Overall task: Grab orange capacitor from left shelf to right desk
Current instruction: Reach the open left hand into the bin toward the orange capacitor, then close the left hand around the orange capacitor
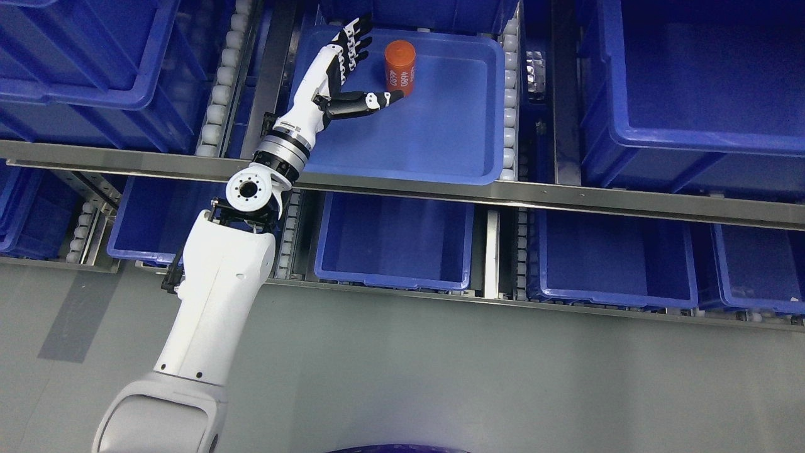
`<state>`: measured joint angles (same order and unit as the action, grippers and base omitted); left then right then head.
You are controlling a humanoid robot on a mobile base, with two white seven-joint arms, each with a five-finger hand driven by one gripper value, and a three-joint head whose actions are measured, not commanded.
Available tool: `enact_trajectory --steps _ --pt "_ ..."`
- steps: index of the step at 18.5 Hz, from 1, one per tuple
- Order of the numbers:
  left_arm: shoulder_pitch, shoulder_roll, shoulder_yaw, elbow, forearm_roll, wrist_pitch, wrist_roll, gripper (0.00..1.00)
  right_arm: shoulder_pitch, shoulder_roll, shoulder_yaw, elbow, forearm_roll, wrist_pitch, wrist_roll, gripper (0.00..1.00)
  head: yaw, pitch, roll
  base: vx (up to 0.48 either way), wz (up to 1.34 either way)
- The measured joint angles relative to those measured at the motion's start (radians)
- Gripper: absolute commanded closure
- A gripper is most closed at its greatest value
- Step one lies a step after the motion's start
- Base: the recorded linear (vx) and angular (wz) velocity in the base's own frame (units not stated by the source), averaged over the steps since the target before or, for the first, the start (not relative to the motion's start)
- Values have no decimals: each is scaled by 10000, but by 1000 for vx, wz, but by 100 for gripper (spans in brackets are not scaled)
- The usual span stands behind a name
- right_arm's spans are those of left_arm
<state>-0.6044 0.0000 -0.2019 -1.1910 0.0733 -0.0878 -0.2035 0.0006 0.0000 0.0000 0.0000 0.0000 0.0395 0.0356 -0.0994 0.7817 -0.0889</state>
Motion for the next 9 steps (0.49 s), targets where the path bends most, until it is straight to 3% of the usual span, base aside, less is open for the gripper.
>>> enact_trajectory --steps 9 --pt "154 0 -453 30 -353 145 5 0 -4 0 0 0 0 -1 -43 0 0 0 0 118 -72"
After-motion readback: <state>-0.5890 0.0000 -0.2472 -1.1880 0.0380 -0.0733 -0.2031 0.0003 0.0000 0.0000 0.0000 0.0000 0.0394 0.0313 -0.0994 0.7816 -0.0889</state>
